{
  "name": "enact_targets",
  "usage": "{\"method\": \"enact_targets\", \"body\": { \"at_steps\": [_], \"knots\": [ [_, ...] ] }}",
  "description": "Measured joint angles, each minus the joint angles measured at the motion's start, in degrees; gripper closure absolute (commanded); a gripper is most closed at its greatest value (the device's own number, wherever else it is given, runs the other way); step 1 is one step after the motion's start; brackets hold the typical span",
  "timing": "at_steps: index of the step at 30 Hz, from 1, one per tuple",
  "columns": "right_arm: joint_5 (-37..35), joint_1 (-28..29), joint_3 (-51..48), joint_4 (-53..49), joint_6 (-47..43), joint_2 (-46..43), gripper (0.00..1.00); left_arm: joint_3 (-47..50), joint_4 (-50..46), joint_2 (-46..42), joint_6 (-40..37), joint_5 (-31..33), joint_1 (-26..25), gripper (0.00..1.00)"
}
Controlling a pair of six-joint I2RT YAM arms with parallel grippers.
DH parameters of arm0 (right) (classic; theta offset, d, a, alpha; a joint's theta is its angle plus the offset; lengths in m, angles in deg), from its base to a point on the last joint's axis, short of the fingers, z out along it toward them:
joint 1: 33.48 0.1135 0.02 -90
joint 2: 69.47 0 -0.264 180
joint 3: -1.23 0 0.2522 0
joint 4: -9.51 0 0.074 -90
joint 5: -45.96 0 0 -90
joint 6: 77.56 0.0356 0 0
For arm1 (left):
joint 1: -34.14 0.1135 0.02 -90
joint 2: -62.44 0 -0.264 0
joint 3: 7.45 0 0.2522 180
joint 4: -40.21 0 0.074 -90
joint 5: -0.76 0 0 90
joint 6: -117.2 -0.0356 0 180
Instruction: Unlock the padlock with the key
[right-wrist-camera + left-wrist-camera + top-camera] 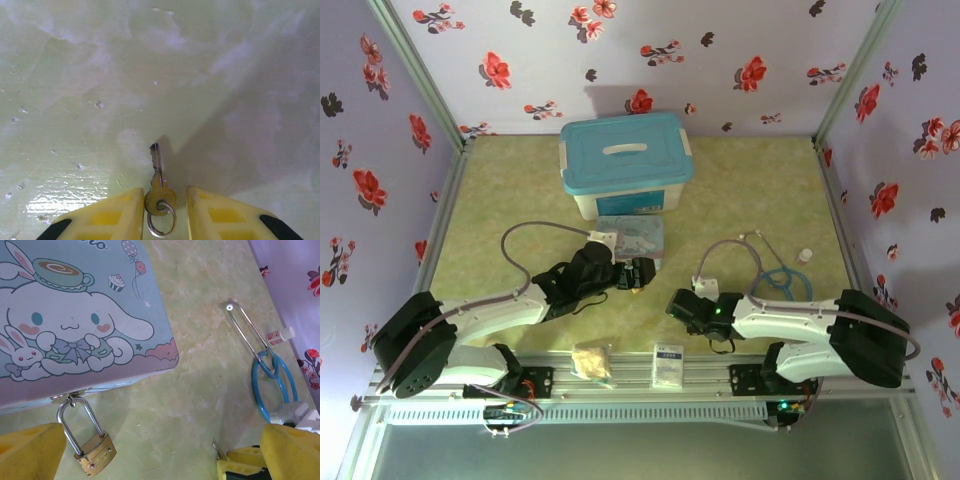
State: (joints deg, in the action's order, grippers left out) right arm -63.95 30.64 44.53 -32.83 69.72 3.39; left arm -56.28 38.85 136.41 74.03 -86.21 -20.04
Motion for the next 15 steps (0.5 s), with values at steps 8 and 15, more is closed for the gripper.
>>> {"method": "enact_targets", "body": {
  "at_steps": [8, 15],
  "knots": [
    [0.26, 0.28, 0.0, -0.17, 2.16, -0.15, 0.74, 0.0, 0.0, 0.0, 0.0, 0.02, 0.0, 0.0],
    [1.05, 0.35, -2.43, 0.76, 3.5, -3.54, 0.79, 0.0, 0.35, 0.07, 0.0, 0.02, 0.0, 0.0]
  ]
}}
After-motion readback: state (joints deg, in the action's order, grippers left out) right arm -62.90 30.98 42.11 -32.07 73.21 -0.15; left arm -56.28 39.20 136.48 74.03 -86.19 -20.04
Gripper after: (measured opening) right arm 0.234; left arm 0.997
